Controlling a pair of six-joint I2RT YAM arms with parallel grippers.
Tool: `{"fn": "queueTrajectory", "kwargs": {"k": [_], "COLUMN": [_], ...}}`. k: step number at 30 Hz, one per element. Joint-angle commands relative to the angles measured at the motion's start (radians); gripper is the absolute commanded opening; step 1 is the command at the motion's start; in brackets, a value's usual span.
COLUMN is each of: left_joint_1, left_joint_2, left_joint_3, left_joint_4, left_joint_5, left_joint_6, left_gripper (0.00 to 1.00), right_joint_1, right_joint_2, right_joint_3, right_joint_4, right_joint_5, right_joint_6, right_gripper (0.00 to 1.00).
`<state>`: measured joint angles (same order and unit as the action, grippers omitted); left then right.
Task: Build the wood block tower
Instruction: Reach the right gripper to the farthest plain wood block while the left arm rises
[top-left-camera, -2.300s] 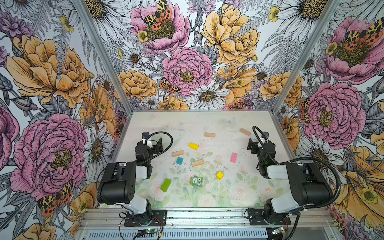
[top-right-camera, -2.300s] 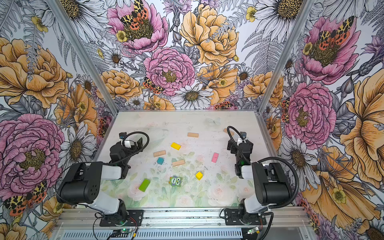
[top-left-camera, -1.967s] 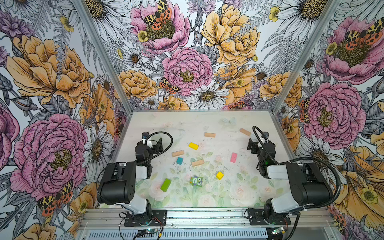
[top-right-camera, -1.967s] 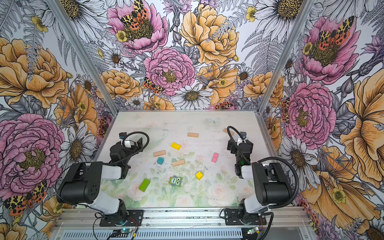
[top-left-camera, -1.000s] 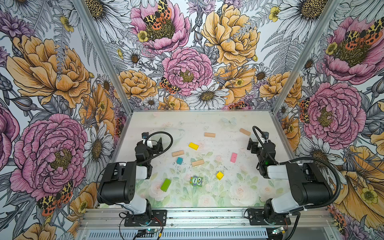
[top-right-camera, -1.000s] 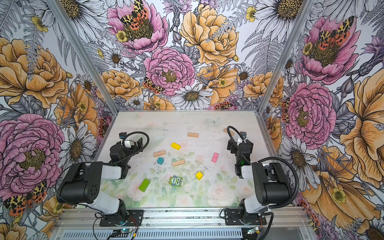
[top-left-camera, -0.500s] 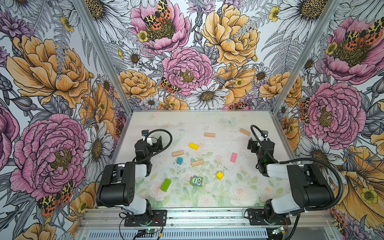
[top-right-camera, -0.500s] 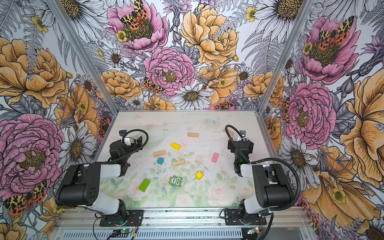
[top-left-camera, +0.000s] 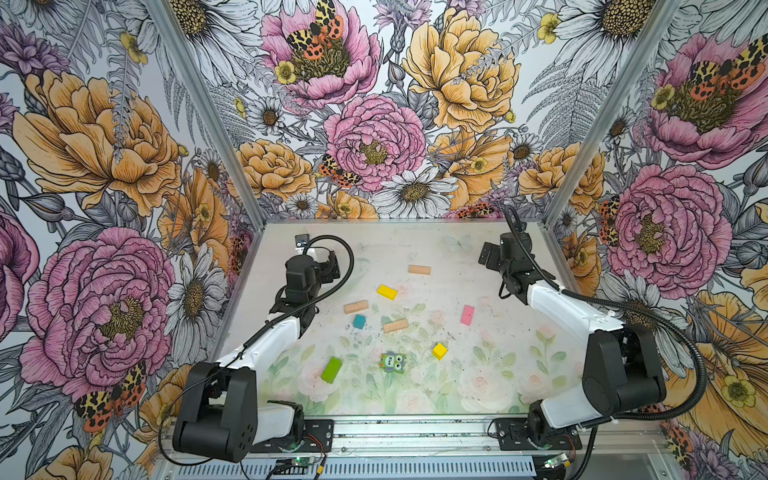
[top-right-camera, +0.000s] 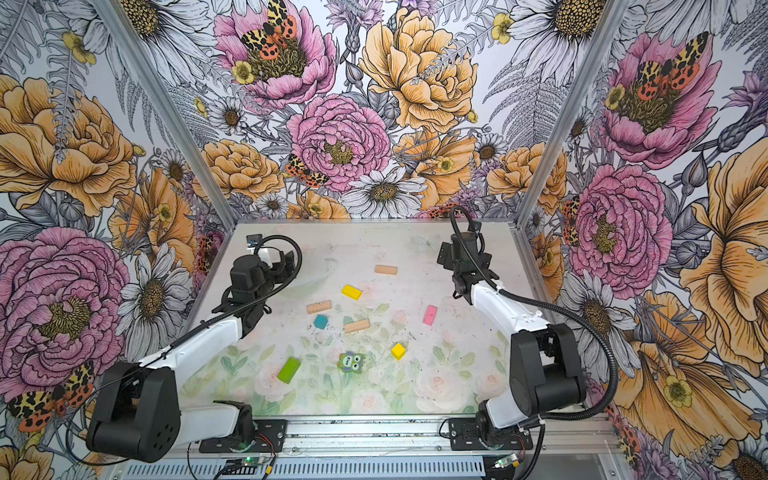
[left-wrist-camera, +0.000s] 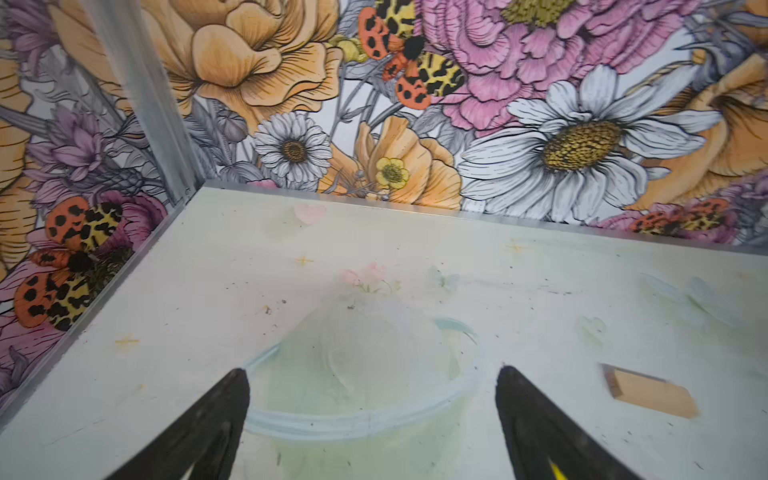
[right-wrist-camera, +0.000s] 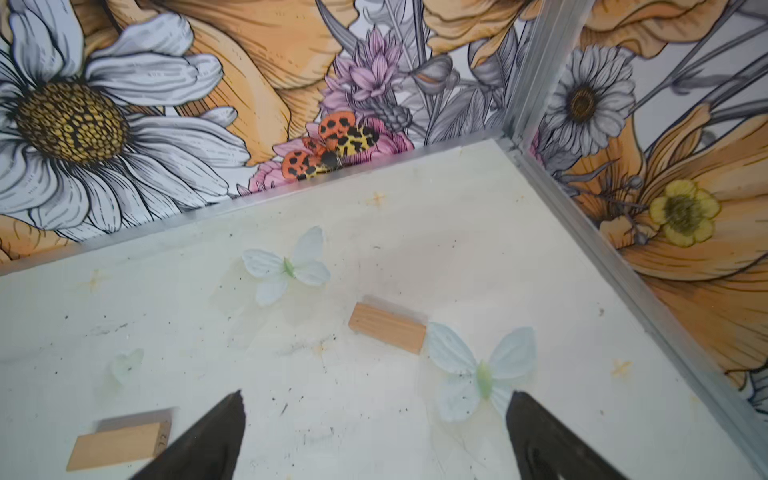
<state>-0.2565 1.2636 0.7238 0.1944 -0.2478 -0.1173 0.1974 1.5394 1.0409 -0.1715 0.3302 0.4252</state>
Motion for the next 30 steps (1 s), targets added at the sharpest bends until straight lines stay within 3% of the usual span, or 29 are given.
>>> {"fn": "queueTrajectory", "kwargs": {"k": [1,5,9,12,18,30], "left_joint_1": [-0.161,-0.294,-0.355,-0.386,-0.411,-0.413], "left_joint_2": [-0.072,-0.122,-0.163,-0.203,-0.316,-0.459], "left_joint_3": [0.038,0.035,0.040,0.027,-0.064,-0.123], "left_joint_4": [-0.168,-0.241,-0.319,-0.361,-0.361,-0.421], "left_joint_5": [-0.158,-0.200,-0.189,-0.206,-0.205,-0.243], "left_joint_6": [-0.037,-0.074,-0.098,-0.132,-0.188,-0.181], "left_gripper": [0.95,0.98,0.99,0.99,0.99,0.99], "right_joint_1": [0.068,0.141,0.177,0.230,0.261,0.301], "right_joint_2": [0.087,0.155,0.221,0.291,0.427,0.629], "right_joint_3": [0.088,0.192,0.274,0.332,0.440,0.694], "right_joint_4": [-0.244,-0.346,-0.382,-0.383,-0.384,-0.445], "right_joint_5": [-0.020,0.002,-0.101,-0.083,-0.113,-0.160], "right_joint_6": [0.070,0.090,0.163,0.184,0.213,0.196], "right_gripper": [1.00,1.00,1.00,1.00,1.00,1.00]}}
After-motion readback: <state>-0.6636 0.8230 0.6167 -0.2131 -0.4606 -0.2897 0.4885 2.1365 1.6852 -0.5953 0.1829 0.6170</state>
